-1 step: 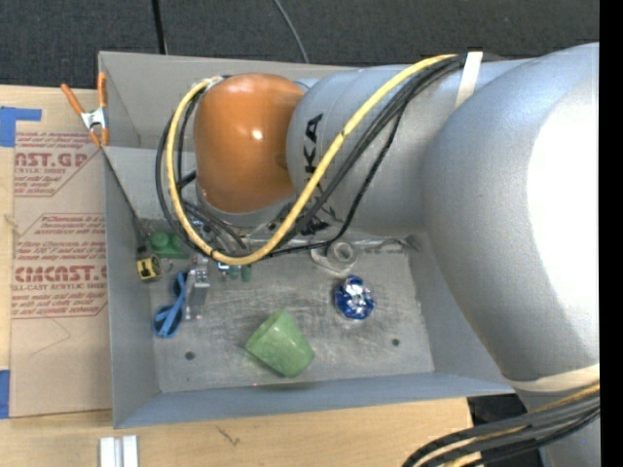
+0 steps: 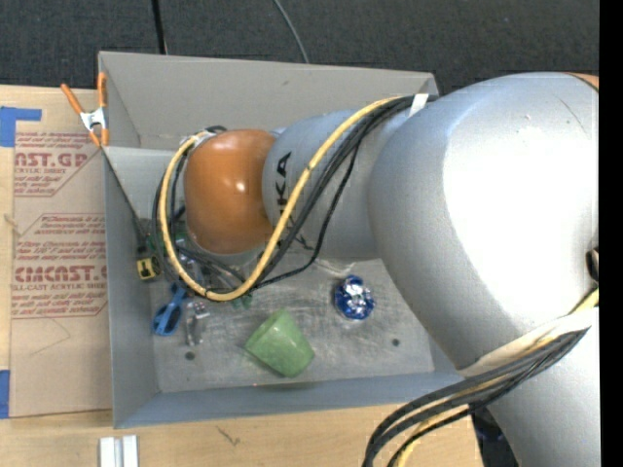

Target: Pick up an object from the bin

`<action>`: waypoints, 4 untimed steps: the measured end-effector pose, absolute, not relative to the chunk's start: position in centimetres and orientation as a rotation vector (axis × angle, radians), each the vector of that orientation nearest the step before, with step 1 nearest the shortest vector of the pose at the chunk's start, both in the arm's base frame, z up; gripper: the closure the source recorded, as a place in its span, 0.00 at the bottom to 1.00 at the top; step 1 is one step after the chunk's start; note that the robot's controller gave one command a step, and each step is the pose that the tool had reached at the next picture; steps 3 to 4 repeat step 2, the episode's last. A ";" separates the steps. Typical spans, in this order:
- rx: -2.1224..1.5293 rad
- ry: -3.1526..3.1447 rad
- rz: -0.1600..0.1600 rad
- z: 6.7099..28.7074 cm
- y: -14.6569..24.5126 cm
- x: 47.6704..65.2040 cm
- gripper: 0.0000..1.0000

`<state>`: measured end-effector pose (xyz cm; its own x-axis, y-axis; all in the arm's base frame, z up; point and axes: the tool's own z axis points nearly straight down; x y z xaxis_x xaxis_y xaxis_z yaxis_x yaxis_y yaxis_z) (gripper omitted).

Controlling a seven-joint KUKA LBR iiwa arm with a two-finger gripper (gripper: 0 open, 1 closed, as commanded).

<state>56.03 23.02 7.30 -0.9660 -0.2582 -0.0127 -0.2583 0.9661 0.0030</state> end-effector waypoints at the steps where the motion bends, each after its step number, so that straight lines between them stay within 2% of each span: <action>1: -0.407 3.095 0.012 7.9 23.2 56.3 1.00; 2: -0.490 3.091 0.003 23.7 22.0 58.5 1.00; 4: -0.490 3.091 0.003 23.7 22.0 58.5 1.00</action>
Offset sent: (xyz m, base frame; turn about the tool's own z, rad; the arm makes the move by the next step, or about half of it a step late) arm 0.0000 0.0000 0.0000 0.0000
